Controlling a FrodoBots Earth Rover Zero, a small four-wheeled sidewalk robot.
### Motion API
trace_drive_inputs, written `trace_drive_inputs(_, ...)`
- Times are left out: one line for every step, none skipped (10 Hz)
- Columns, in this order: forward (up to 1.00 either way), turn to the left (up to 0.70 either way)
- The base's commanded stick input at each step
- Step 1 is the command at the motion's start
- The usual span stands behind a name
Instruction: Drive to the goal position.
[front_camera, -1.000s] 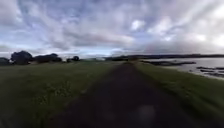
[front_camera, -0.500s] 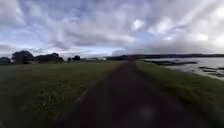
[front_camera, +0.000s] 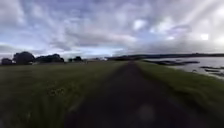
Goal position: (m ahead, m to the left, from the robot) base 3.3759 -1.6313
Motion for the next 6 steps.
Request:
trace_drive_inputs(0.70, -0.22)
trace_drive_inputs(0.70, -0.29)
trace_drive_inputs(0.70, -0.31)
trace_drive_inputs(0.70, -0.34)
trace_drive_inputs(0.70, -0.35)
trace_drive_inputs(0.70, -0.35)
